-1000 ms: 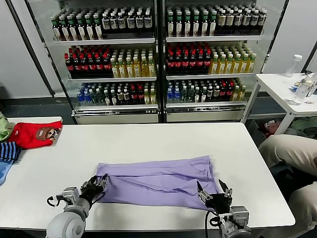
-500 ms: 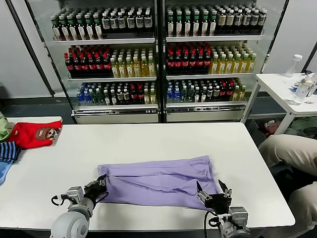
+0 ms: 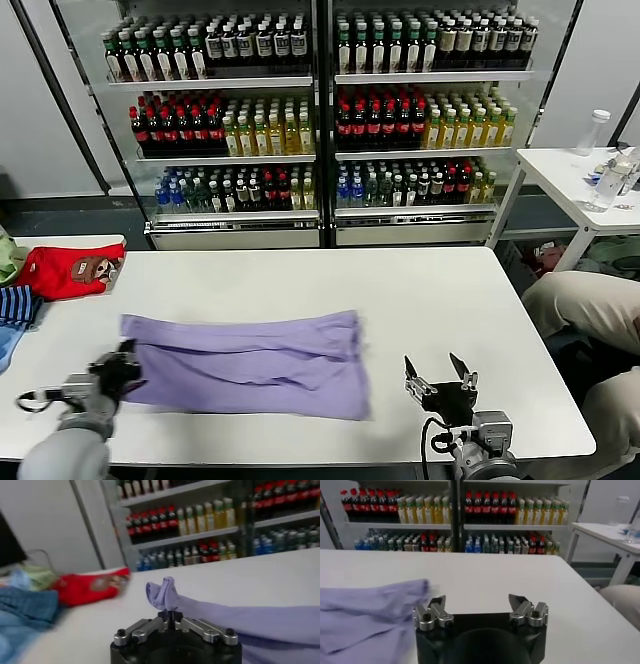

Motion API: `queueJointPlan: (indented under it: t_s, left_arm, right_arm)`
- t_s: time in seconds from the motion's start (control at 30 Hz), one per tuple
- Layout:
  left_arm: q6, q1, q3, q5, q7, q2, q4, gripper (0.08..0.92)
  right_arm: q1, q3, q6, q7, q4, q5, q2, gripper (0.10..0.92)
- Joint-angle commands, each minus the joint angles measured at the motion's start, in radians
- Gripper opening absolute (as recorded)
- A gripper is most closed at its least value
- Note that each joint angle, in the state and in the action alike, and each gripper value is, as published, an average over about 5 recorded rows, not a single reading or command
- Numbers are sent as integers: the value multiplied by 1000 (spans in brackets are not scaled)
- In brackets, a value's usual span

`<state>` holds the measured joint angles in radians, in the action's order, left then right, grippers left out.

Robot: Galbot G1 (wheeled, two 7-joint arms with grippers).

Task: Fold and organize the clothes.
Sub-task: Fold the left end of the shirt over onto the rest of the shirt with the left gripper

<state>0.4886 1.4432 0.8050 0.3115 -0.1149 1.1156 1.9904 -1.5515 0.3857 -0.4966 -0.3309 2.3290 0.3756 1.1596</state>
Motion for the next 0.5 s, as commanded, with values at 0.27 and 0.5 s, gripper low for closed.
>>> queueJointPlan:
  t_s: [0.27,0.5]
  left_arm:
    - [94,40,-238,405,-13,92,375,105]
    - [94,-50,-424,381,-40,175,282,105]
  right_arm:
    - [-13,41,2,5,24,3,-14,823]
    - [-30,46,7,9,27,-18,-7,823]
